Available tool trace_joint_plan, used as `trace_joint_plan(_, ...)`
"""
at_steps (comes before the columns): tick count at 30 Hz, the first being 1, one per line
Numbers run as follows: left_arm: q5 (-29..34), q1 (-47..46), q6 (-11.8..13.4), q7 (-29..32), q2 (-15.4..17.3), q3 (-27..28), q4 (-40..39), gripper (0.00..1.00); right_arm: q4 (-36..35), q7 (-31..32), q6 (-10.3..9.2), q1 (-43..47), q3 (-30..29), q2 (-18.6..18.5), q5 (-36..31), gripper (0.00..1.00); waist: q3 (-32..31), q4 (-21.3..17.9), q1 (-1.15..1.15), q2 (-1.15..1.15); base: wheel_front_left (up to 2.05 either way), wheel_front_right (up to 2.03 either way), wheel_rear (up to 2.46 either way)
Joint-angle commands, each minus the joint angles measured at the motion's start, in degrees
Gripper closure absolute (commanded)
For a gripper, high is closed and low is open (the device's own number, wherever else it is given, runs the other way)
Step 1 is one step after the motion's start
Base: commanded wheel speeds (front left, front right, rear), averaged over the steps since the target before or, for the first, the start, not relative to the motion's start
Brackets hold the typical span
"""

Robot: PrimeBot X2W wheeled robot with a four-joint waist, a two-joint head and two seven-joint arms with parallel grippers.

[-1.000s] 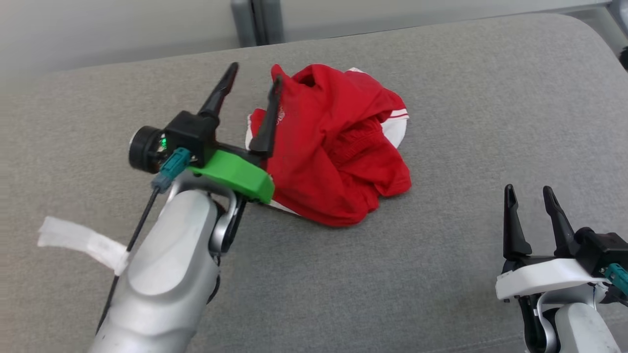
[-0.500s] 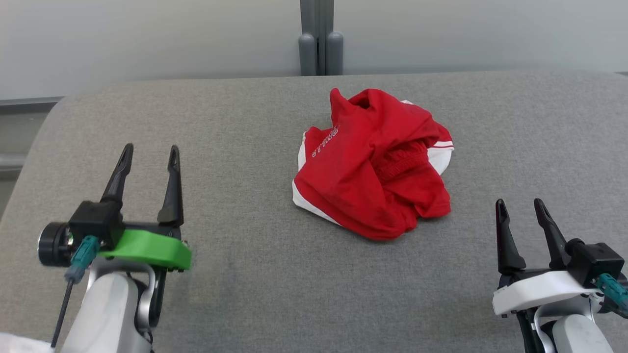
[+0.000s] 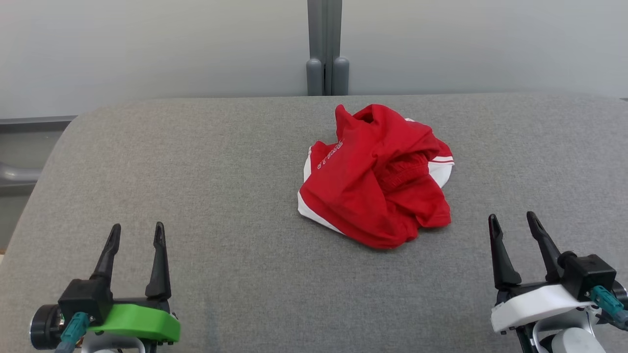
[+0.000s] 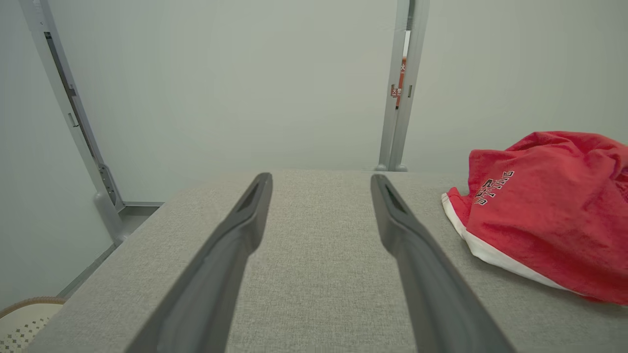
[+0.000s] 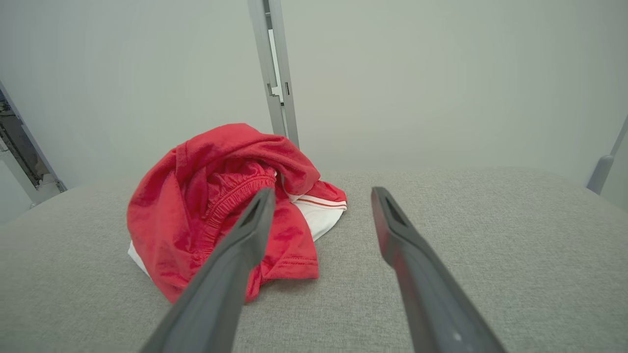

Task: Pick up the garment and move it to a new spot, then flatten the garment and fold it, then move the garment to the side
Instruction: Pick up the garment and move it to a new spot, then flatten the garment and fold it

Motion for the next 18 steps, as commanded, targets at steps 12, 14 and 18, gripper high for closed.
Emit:
trace_joint_plan(12, 2.9, 2.5, -2.4, 0.0, -3.4, 2.1, 0.4, 0.00, -1.3, -0.2, 0.00, 3.9, -0.6, 0.8, -0.7, 0.00, -0.3, -1.5, 0.00, 0.00, 0.00, 0.00, 0.00)
trace_joint_plan(14, 3.2, 2.4, -2.6, 0.0, -3.7, 2.3, 0.6, 0.00, -1.4, -0.2, 0.00, 3.7, -0.7, 0.9, -0.7, 0.00, -0.3, -1.6, 0.00, 0.00, 0.00, 0.00, 0.00)
trace_joint_plan(18, 3.5, 2.1, -3.1, 0.0, -4.2, 2.8, 0.9, 0.00, -1.4, -0.2, 0.00, 3.6, -0.8, 1.0, -0.8, 0.00, -0.3, -1.8, 0.00, 0.00, 0.00, 0.00, 0.00)
